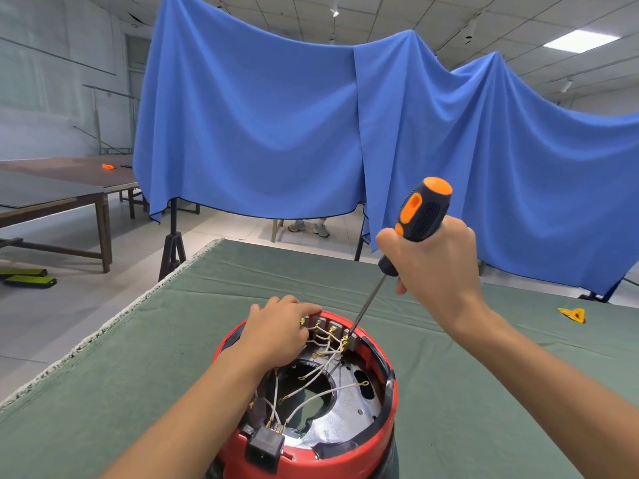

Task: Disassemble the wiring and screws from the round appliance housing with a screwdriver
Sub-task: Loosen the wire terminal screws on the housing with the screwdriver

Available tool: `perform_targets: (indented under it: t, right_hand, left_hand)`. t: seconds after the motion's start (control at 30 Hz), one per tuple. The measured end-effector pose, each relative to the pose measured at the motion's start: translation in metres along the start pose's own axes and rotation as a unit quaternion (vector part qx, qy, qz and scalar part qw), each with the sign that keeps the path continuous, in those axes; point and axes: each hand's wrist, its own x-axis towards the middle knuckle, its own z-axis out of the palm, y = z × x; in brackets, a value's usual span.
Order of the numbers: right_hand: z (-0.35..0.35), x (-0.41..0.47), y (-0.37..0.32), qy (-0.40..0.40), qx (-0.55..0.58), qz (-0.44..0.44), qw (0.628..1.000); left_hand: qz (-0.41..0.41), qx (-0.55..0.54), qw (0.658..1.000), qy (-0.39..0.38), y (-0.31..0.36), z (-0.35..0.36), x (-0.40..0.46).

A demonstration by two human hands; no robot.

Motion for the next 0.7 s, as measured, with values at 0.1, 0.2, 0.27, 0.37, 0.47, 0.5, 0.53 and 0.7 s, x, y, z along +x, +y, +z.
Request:
perform_targets:
  t: [0.1, 0.2, 0.27, 0.37, 0.47, 0.5, 0.53, 0.7]
  right_hand:
    - [0.001, 0.0, 0.0, -0.005, 0.002, -0.006, 1.0]
    - [0.004, 0.004, 0.001, -0.005, 0.004, -0.006, 1.0]
    - [0.004, 0.011, 0.006, 0.0, 0.017, 0.01, 1.0]
    - [0.001, 0.024, 0.022, 0.015, 0.056, 0.071, 0.996]
    - [-0.004, 0.034, 0.044, 0.03, 0.104, 0.169, 0.98]
    - [-0.006, 0.036, 0.053, 0.04, 0.119, 0.194, 0.973]
    - [-0.006, 0.037, 0.06, 0.05, 0.135, 0.214, 0.966]
    - [-0.005, 0.038, 0.084, 0.103, 0.184, 0.286, 0.935]
  left_hand:
    - [0.0, 0.0, 1.0, -0.001, 0.0, 0.0, 0.0]
    - [-0.001, 0.001, 1.0, -0.003, 0.0, 0.0, 0.0]
    - [0.0, 0.001, 1.0, -0.004, 0.0, 0.0, 0.0]
    - [0.001, 0.003, 1.0, -0.007, 0.0, 0.0, 0.0]
    - [0.002, 0.001, 1.0, -0.007, -0.001, 0.001, 0.001]
    - [0.003, 0.0, 1.0, -0.007, -0.001, 0.001, 0.001]
    - [0.003, 0.0, 1.0, -0.006, -0.001, 0.002, 0.002]
    - [-0.002, 0.0, 1.0, -0.008, -0.002, 0.002, 0.003]
